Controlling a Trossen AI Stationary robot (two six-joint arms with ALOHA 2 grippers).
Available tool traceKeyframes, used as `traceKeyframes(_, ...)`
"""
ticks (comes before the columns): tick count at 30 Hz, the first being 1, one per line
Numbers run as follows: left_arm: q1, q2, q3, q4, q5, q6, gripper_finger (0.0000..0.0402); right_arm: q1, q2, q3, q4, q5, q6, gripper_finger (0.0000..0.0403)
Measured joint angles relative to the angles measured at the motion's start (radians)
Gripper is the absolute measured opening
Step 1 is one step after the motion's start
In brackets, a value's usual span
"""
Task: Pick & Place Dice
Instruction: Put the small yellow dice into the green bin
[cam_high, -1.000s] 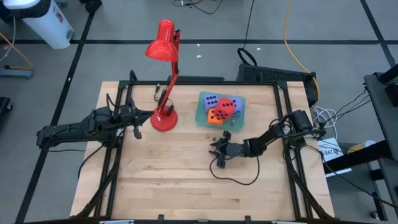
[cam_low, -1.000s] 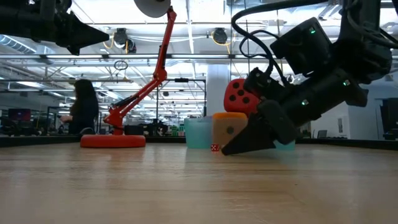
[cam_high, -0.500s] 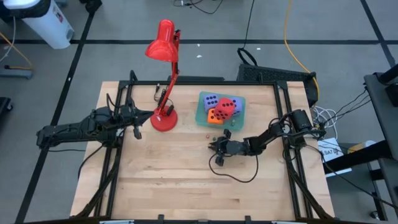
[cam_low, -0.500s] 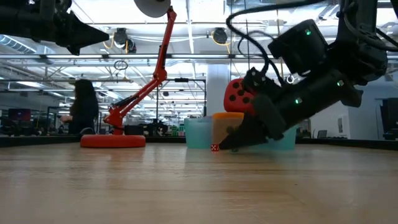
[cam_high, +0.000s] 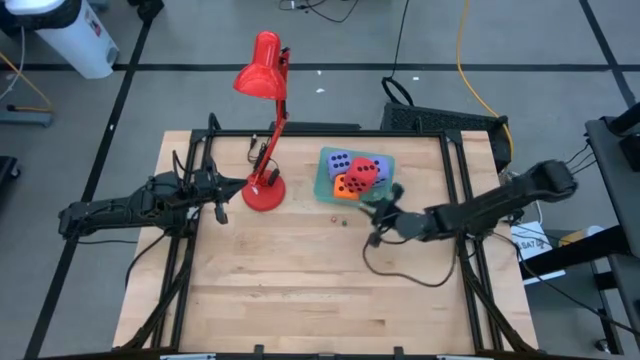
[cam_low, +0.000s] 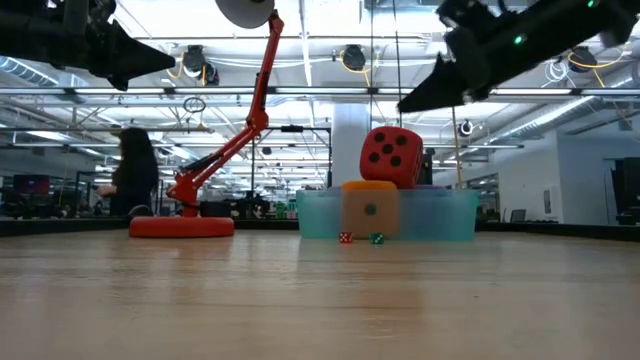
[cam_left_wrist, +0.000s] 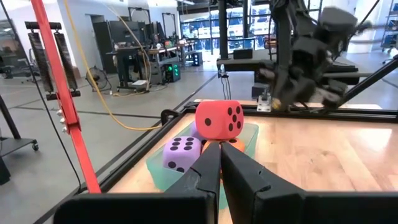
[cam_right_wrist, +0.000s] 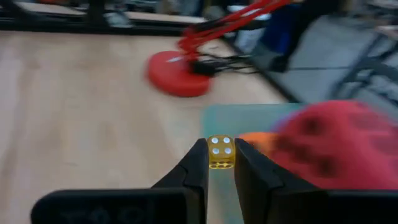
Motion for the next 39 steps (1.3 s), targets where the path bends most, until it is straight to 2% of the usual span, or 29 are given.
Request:
traceKeyframes(4,0.000,0.000,0.000,0.000,0.000,0.002,0.0026,-0.004,-0.111,0.000,-0.186,0.090,0.055,0.0044)
traceKeyframes(8,0.000,0.000,0.000,0.000,0.000,0.003,0.0026,-0.033,-0.111,-0.001,-0.298,0.123,0.139,0.0045)
traceKeyframes(22,0.000,0.000,0.000,0.002,-0.001,0.001,0.0026,-0.176,0.161,-0.015,-0.289,0.130,0.295,0.0050)
traceKeyframes(25,0.000,0.000,0.000,0.002,-0.001,0.003,0.0026,-0.181,0.182,-0.015,-0.245,0.106,0.272,0.0075)
traceKeyframes(33,0.000,0.000,0.000,0.002,-0.001,0.004,0.0026,-0.180,0.184,-0.014,-0.199,0.101,0.211,0.0193)
traceKeyframes(39,0.000,0.000,0.000,0.002,-0.001,0.004,0.0026,-0.161,0.176,-0.014,-0.203,0.105,0.151,0.0222)
